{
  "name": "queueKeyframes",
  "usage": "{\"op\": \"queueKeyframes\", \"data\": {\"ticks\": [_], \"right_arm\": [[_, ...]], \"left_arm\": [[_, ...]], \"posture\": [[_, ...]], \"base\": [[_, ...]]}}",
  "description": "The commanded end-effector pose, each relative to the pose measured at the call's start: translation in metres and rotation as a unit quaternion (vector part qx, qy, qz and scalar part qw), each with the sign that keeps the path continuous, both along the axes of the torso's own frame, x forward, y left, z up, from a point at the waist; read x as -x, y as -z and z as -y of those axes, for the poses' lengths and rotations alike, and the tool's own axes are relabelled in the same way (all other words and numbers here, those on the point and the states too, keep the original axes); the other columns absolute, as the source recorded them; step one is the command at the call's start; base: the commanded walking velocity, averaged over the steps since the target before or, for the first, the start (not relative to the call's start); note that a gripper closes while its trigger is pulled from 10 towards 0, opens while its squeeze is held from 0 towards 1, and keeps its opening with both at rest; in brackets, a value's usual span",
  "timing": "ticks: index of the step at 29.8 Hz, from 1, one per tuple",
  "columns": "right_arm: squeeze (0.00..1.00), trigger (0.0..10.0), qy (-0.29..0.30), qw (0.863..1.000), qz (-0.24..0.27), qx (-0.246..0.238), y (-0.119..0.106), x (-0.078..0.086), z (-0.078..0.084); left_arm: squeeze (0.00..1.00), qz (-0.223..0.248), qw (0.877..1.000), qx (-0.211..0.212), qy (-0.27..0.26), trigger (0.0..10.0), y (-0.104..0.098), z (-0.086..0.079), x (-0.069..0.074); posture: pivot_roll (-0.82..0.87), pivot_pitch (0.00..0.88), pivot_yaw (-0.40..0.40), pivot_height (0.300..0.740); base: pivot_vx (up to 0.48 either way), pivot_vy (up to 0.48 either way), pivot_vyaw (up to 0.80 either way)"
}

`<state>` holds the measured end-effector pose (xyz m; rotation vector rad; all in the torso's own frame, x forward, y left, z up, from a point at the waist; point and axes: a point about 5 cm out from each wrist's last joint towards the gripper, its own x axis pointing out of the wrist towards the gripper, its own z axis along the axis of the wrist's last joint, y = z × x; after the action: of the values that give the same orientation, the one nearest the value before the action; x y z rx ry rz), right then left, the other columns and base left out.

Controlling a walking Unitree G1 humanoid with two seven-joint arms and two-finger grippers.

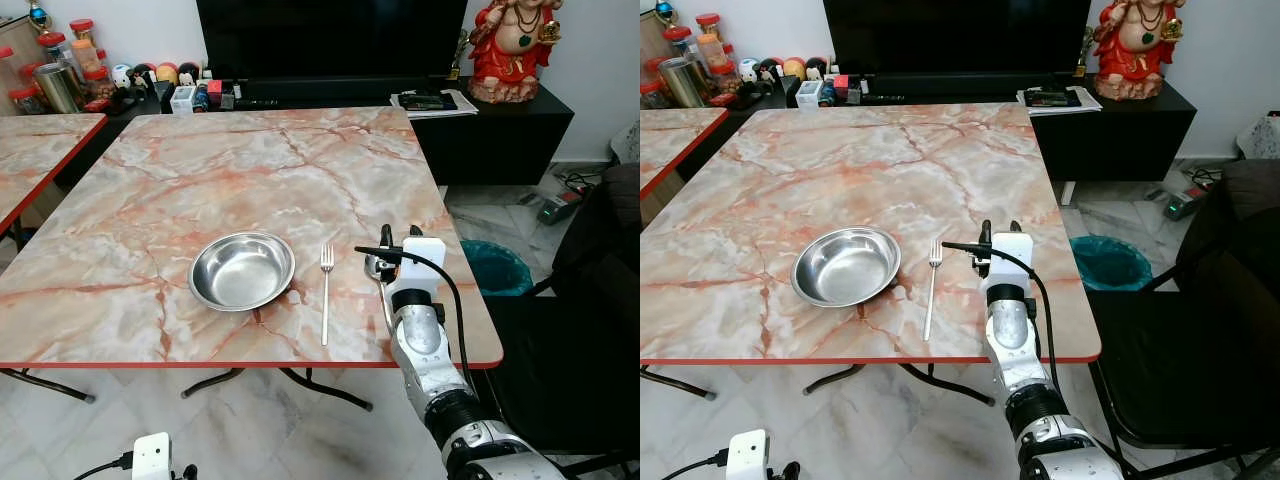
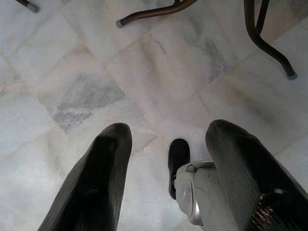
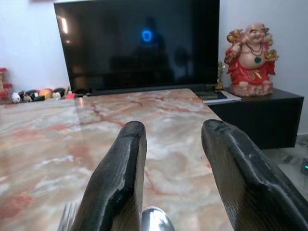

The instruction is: Setting the table

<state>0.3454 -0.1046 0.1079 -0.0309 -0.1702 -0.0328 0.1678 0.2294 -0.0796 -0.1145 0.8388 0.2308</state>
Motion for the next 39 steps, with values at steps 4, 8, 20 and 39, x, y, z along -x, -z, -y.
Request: {"op": "queueKeyframes", "data": {"ticks": [4, 8, 20, 39], "right_arm": [[0.0, 10.0, -0.01, 1.0, 0.012, -0.001, -0.004, 0.0, -0.003], [0.0, 10.0, -0.017, 1.0, 0.015, 0.003, -0.006, 0.0, -0.006], [0.0, 10.0, -0.023, 1.0, 0.018, 0.0, -0.009, -0.001, -0.01], [0.0, 10.0, -0.027, 0.999, 0.021, -0.006, -0.013, -0.001, -0.016]], "left_arm": [[0.0, -0.004, 1.0, -0.004, 0.0, 10.0, 0.0, -0.001, 0.001], [0.0, -0.004, 1.0, -0.006, -0.002, 10.0, 0.001, 0.0, 0.002], [0.0, -0.003, 1.0, -0.003, -0.015, 10.0, 0.002, 0.001, 0.004], [0.0, -0.003, 1.0, -0.005, -0.023, 10.0, 0.001, -0.003, 0.004]], "posture": [[0.04, 0.0, 0.029, 0.74], [0.04, 0.0, 0.023, 0.74], [0.05, 0.0, 0.019, 0.74], [0.05, 0.0, 0.038, 0.74]], "base": [[0.0, 0.064, 0.0], [0.0, 0.271, 0.0], [0.0, 0.43, 0.0], [0.0, 0.48, 0.0]]}}
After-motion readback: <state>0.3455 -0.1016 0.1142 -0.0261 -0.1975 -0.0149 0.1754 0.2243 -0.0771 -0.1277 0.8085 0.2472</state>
